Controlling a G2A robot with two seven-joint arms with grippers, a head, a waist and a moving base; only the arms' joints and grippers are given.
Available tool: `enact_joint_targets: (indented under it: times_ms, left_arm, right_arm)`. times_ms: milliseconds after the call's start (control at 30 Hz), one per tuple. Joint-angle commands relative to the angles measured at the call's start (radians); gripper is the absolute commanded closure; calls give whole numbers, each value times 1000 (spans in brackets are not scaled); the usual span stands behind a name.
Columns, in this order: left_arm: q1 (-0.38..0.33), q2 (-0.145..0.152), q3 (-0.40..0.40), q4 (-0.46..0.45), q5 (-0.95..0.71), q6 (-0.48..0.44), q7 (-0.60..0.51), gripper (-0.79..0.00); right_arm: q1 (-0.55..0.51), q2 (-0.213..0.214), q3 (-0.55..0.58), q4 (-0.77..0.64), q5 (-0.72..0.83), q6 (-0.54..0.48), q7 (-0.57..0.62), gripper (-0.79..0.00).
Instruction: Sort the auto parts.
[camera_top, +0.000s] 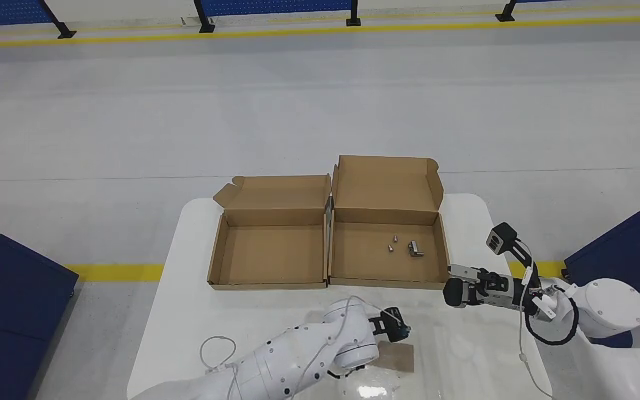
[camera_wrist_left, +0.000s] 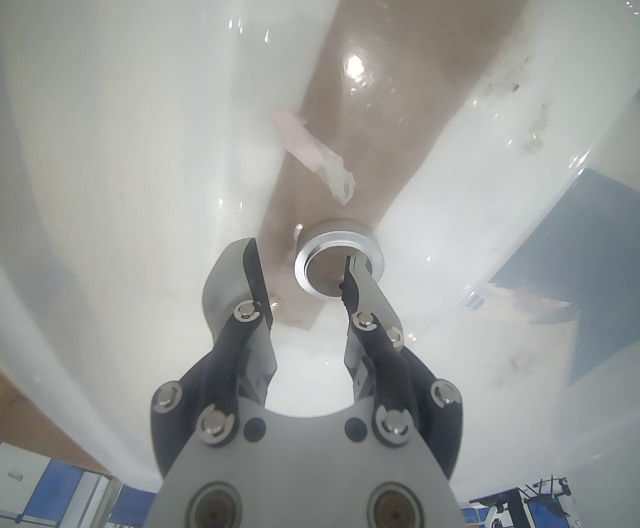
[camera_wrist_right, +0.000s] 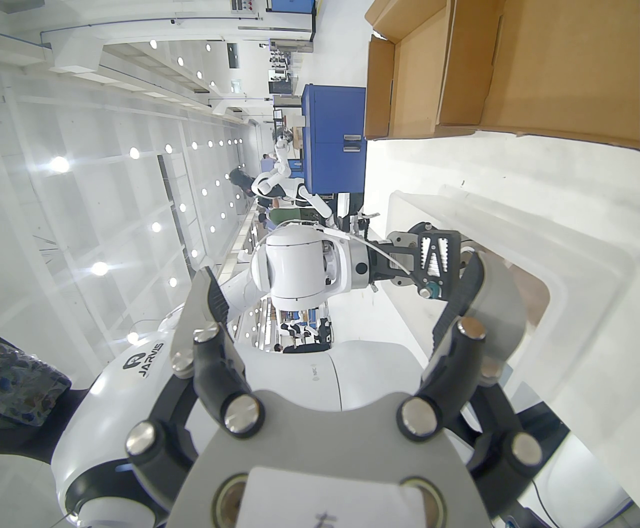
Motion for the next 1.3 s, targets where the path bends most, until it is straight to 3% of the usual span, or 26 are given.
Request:
enact_joint_targets:
  times_ms: [0, 733, 933, 1267]
  left_arm:
    - [2, -1, 1, -3, 11, -11, 1, -308]
    - [29, 29, -34, -40, 75, -202, 14, -277]
    - [33, 28, -33, -38, 80, -227, 13, -240]
    - [32, 12, -19, -20, 72, -239, 9, -249]
  right_arm:
    - [0, 0, 0, 0, 0, 0, 0, -785]
    - [0, 0, 0, 0, 0, 0, 0, -785]
    - [0, 0, 0, 0, 0, 0, 0, -785]
    - [0, 0, 0, 0, 0, 0, 0, -785]
